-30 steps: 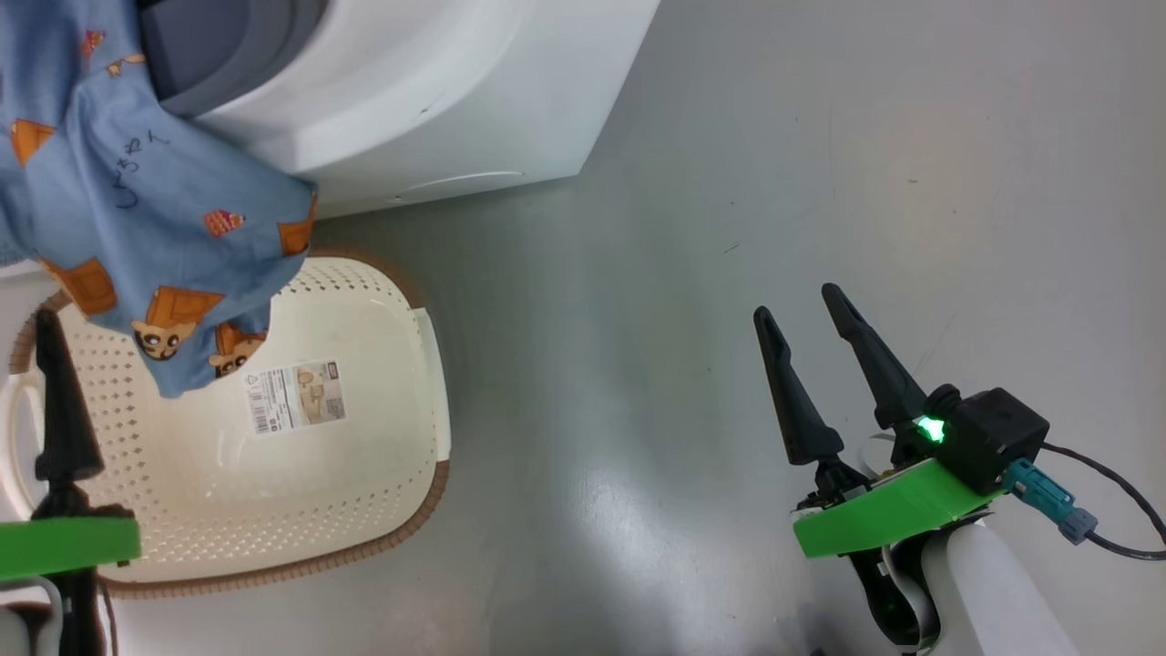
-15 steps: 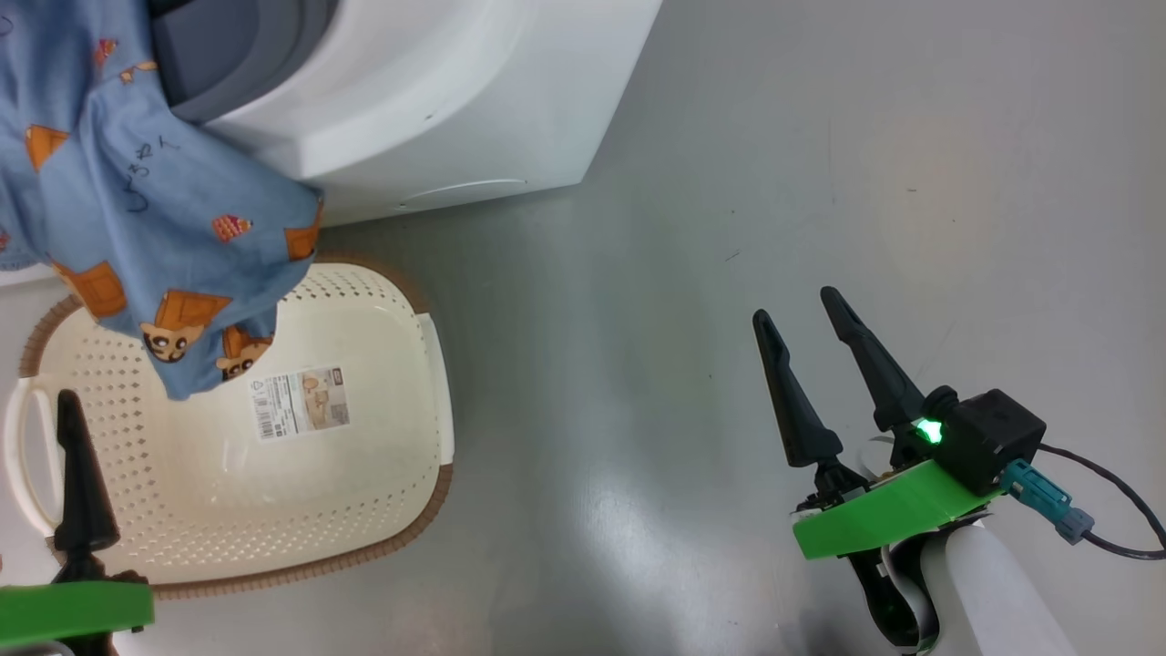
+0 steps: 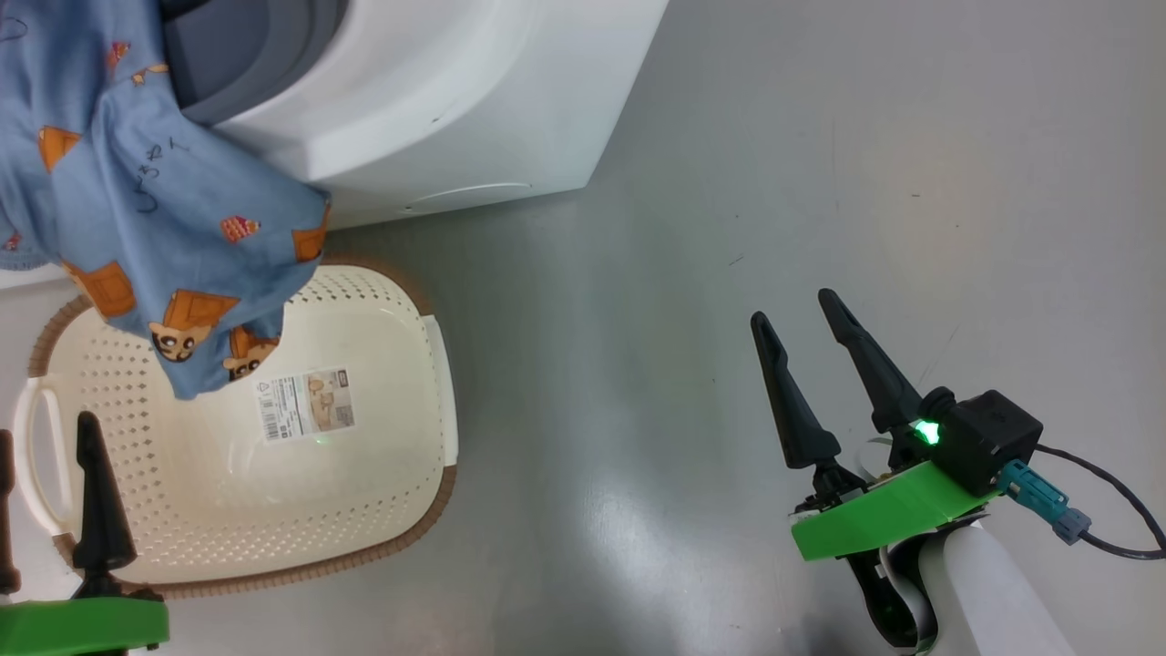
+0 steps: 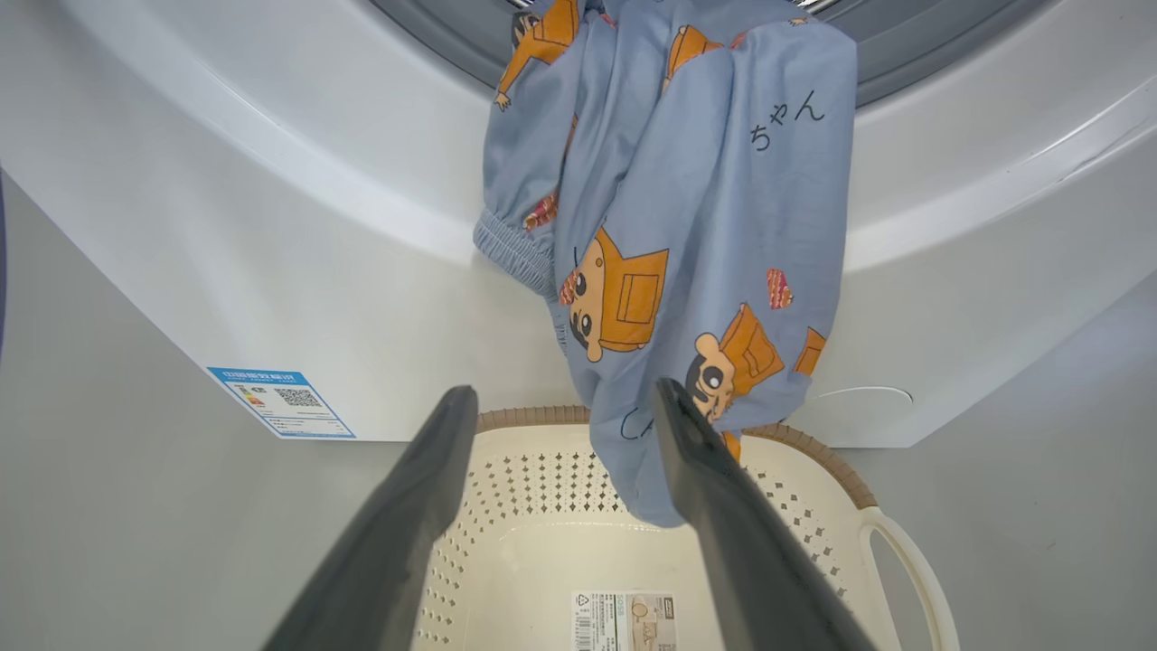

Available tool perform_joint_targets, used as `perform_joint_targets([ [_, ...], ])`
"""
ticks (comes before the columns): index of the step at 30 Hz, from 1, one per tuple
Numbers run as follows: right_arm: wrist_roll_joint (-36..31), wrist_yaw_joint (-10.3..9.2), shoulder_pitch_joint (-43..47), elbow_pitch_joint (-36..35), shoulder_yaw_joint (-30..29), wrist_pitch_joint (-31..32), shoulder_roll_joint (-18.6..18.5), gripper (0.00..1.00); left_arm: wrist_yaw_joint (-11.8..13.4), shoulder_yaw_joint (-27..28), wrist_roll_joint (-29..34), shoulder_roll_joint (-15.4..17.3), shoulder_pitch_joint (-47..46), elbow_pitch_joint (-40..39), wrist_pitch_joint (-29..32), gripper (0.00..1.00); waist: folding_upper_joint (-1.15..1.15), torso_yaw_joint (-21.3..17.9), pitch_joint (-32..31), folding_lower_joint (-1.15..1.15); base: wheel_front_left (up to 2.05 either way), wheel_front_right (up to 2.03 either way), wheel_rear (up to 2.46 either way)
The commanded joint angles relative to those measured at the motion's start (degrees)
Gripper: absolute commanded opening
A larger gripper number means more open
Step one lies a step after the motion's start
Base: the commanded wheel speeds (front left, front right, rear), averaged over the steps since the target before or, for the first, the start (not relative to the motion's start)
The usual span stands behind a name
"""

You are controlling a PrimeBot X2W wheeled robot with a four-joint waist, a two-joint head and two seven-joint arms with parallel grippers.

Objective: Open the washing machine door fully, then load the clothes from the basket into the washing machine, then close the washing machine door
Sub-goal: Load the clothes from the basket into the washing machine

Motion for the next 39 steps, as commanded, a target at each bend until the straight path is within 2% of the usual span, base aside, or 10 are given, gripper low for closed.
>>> perform_joint_targets([
  [1,-1.15,0.50,0.84,-1.05,1.57,-0.27,0.34,1.00,-0.22,2.30,0.42,0.68,1.70,-0.64,-0.30,1.00,0.00,-0.03,-0.02,0.00,0.00,0.00,0.00],
  [8,-1.19,0.50,0.90,-1.08,1.25,-0.27,0.34,1.00,-0.44,1.70,0.52,0.13,1.39,-0.24,-0.30,1.00,0.00,-0.13,0.02,0.00,0.00,0.00,0.00],
  [16,-0.91,0.50,0.65,-1.18,1.76,-0.27,0.34,1.00,-0.58,-1.57,-0.49,-0.29,-1.38,-0.38,-0.30,1.00,0.00,-0.74,0.50,0.00,0.00,0.00,0.00],
  [33,-0.80,0.50,0.70,-2.04,1.40,-0.27,0.34,1.00,-0.61,-10.14,-3.43,1.83,-8.50,2.88,-0.30,1.00,0.00,-2.45,3.26,0.00,0.00,0.00,0.00],
  [39,-0.59,0.50,0.40,-2.49,1.56,-0.27,0.34,1.00,-0.61,-8.78,-3.45,2.44,-10.75,6.42,-0.30,1.00,0.00,-2.66,4.41,0.00,0.00,0.00,0.00],
])
